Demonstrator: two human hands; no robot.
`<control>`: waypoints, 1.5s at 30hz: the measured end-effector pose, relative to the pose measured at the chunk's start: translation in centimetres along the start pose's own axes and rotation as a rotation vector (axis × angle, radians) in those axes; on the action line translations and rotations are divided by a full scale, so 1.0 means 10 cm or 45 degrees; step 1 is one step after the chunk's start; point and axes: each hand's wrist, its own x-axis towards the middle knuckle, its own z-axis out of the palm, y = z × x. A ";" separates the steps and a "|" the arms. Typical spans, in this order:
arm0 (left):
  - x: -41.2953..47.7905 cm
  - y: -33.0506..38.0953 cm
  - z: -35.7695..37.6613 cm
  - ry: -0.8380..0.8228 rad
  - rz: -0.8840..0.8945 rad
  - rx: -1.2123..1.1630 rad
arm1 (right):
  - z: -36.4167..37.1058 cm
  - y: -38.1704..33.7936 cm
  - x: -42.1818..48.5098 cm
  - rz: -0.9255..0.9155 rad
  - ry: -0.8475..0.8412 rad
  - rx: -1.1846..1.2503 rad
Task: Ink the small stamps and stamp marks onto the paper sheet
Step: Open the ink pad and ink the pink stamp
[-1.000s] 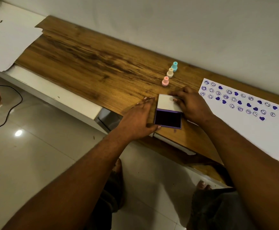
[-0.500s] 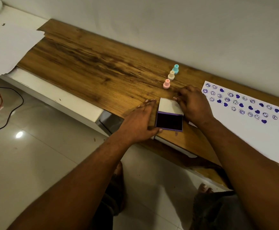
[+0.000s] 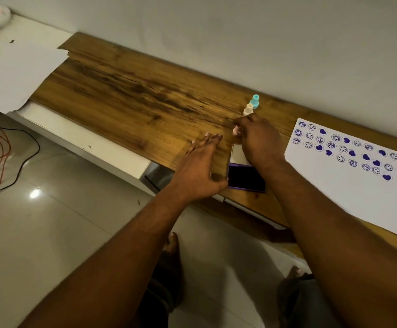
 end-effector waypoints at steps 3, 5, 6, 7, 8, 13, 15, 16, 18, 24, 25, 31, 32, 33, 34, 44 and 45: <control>0.01 0.02 0.01 0.066 -0.074 -0.038 | -0.02 0.01 -0.03 -0.020 -0.048 -0.041; 0.01 0.04 0.02 0.132 -0.137 -0.047 | -0.06 0.03 -0.06 0.002 -0.071 0.036; 0.02 0.04 0.02 0.161 -0.171 -0.046 | -0.10 0.04 -0.07 0.041 -0.075 0.137; 0.02 0.05 0.02 0.189 -0.199 -0.046 | -0.13 0.04 -0.09 0.074 -0.074 0.251; 0.02 0.06 0.02 0.220 -0.217 -0.053 | -0.16 0.04 -0.12 0.087 -0.070 0.343; 0.06 0.06 0.06 0.329 -0.167 -0.109 | -0.30 0.01 -0.32 -0.011 -0.035 0.550; 0.09 0.06 0.08 0.357 -0.112 -0.128 | -0.32 0.03 -0.39 -0.014 -0.052 0.607; 0.09 0.07 0.10 0.374 -0.084 -0.143 | -0.32 0.04 -0.42 -0.012 -0.062 0.629; 0.09 0.07 0.11 0.410 -0.036 -0.161 | -0.32 0.06 -0.46 -0.013 -0.081 0.653; 0.09 0.09 0.10 0.319 -0.009 -0.157 | -0.31 0.09 -0.51 -0.069 -0.128 0.678; 0.09 0.10 0.10 0.287 -0.010 -0.153 | -0.29 0.09 -0.51 -0.080 -0.133 0.668; 0.08 0.08 0.06 0.194 0.012 -0.186 | -0.25 0.12 -0.50 -0.138 -0.145 0.584; 0.08 0.07 0.07 0.183 0.014 -0.195 | -0.25 0.12 -0.50 -0.153 -0.142 0.556; 0.08 0.06 0.07 0.172 0.016 -0.209 | -0.25 0.12 -0.50 -0.171 -0.142 0.523; 0.08 0.05 0.07 0.162 0.019 -0.226 | -0.26 0.11 -0.51 -0.190 -0.143 0.492; 0.02 -0.07 0.07 0.131 0.080 -0.286 | -0.30 0.13 -0.52 -0.398 -0.246 0.171; 0.01 -0.07 0.07 0.142 0.087 -0.266 | -0.31 0.14 -0.52 -0.420 -0.254 0.169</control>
